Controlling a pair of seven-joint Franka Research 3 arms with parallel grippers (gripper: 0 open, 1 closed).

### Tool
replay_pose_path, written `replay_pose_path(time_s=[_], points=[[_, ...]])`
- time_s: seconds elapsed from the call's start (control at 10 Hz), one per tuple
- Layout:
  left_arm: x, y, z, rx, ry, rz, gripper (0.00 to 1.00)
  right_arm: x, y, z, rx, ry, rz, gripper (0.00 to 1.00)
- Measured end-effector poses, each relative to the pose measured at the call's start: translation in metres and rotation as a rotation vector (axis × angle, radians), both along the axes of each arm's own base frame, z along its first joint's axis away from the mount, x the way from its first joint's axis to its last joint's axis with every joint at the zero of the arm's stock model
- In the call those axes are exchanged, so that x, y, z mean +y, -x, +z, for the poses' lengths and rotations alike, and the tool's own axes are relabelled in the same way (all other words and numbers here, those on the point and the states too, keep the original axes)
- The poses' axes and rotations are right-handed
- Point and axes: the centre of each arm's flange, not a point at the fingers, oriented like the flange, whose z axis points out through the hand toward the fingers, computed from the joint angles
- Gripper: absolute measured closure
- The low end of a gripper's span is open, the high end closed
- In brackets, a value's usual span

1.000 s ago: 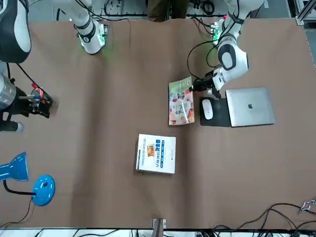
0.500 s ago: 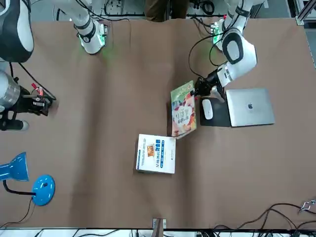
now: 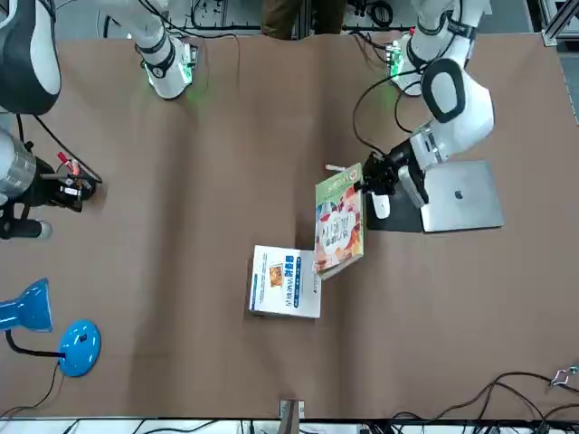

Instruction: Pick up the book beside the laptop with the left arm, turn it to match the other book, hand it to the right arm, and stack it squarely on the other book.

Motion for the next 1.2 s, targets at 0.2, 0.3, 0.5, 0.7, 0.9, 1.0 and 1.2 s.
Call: replay_pose_path(time_s=[0.2,0.3,0.5,0.7,0.9,1.0,1.2], points=[[0.005,-0.04,0.006,0.027,0.036,-0.026,0.85,0.002,0.0,-0.002,0.004,-0.032,-0.005,1.0],[0.006,-0.058,0.002,0.032,0.051,-0.04,0.85,0.006,-0.002,-0.005,0.004,-0.058,-0.032,1.0],[0.003,-0.084,-0.011,0.046,0.07,-0.081,0.85,0.017,-0.012,-0.025,0.011,-0.079,-0.137,1.0],[0.003,-0.118,-0.01,0.036,0.061,-0.154,0.85,0.048,-0.022,-0.048,0.012,-0.073,-0.233,1.0],[0.0,-0.161,-0.006,-0.003,0.049,-0.266,0.85,0.081,-0.028,-0.067,0.003,-0.062,-0.344,1.0],[-0.004,-0.179,-0.01,-0.013,0.051,-0.324,0.85,0.097,-0.031,-0.075,-0.008,-0.061,-0.385,1.0],[-0.027,-0.201,-0.026,-0.038,0.078,-0.407,0.85,0.124,-0.037,-0.091,-0.032,-0.07,-0.418,1.0]])
